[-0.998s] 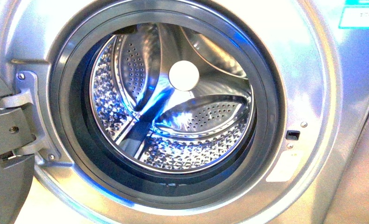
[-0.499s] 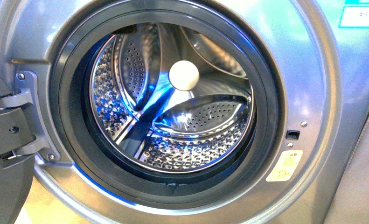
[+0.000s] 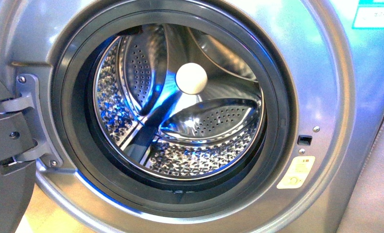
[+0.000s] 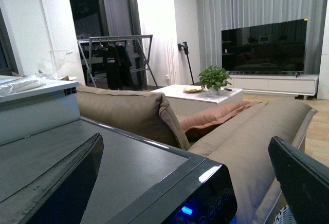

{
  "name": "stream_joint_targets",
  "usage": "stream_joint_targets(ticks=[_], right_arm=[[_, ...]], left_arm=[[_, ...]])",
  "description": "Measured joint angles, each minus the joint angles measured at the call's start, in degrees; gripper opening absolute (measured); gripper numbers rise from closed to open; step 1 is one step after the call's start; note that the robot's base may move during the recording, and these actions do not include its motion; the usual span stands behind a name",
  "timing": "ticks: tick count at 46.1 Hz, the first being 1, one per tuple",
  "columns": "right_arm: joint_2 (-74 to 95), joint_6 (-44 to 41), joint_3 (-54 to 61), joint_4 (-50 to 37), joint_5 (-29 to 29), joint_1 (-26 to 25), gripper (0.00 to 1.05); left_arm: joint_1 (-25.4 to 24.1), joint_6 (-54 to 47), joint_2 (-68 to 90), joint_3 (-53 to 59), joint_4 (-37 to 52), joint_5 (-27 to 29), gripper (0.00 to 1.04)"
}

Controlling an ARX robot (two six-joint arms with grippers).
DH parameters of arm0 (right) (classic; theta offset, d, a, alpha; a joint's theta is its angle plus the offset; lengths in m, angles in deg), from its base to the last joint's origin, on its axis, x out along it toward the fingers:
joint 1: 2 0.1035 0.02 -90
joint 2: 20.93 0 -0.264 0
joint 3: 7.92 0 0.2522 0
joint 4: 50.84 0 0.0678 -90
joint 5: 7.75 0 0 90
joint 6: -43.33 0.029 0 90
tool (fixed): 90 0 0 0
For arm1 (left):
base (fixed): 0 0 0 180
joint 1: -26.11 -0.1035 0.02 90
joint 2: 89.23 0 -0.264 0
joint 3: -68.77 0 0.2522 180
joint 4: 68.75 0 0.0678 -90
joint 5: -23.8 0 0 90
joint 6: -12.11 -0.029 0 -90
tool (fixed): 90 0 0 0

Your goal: Collect clothes from washing machine

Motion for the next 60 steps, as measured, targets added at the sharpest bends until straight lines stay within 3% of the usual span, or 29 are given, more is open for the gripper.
stream_joint_targets(ticks=[19,31,42,49,54,60], right_arm=[[2.3,-2.3,2.5,2.1,-2.5,-1.4,0.99],[-10.0,4.0,2.5,0.8,-6.3,3.1,0.97],[-24.0,13.8,1.9,-7.4,-5.2,15.3,0.97],[-30.8,15.1,1.9,-14.5,0.2,23.2,0.97],[-38.6,13.4,3.3,-20.3,8.2,32.7,0.97],[-45.7,9.7,7.1,-21.4,16.2,42.3,0.97]], left_arm=[[0.0,0.0,0.0,0.0,0.0,0.0,0.98],[0.0,0.0,0.0,0.0,0.0,0.0,0.98],[0.0,0.0,0.0,0.0,0.0,0.0,0.98],[0.0,0.0,0.0,0.0,0.0,0.0,0.98],[0.0,0.0,0.0,0.0,0.0,0.0,0.98],[0.0,0.0,0.0,0.0,0.0,0.0,0.98]])
